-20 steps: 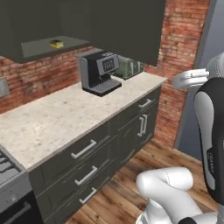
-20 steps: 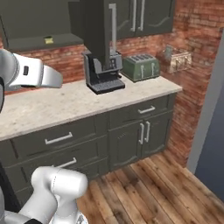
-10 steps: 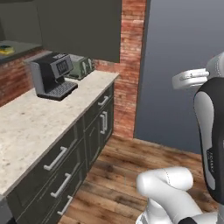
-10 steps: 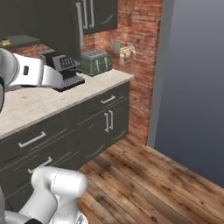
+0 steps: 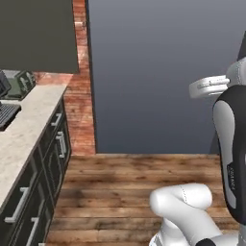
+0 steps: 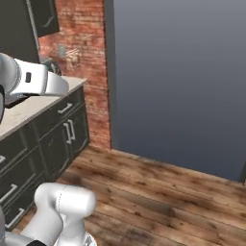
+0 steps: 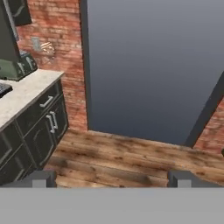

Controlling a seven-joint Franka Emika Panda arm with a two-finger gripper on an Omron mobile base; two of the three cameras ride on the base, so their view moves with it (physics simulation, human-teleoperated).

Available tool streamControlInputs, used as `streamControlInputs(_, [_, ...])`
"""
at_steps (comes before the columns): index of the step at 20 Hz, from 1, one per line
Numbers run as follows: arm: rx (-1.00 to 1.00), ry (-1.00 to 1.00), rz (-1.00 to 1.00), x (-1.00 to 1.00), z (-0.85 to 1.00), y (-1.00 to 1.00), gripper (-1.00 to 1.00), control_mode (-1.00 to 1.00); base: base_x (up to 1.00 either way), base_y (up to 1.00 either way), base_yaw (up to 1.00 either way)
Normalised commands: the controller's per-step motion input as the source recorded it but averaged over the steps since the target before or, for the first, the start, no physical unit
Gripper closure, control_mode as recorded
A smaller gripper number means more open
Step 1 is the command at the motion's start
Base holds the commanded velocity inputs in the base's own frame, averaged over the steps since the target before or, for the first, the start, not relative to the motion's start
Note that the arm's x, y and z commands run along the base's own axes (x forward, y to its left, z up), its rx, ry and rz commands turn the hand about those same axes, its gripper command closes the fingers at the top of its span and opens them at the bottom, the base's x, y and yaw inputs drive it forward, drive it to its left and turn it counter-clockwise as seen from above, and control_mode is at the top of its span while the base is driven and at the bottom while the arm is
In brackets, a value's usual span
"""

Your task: Pick up the sponge and bar soap from the sink, and place them back in the cabinet, and close the cabinet door.

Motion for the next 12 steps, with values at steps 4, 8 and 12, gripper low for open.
streamControlInputs(4, [0.00,0.00,0.00,0.00,0.00,0.00,-1.00,1.00,-0.30,0.00,-0.66])
streamControlInputs(8, [0.00,0.00,0.00,0.00,0.00,0.00,-1.00,1.00,-0.24,0.00,-0.72])
streamControlInputs(12, [0.00,0.00,0.00,0.00,0.00,0.00,-1.00,1.00,-0.14,0.00,-0.74])
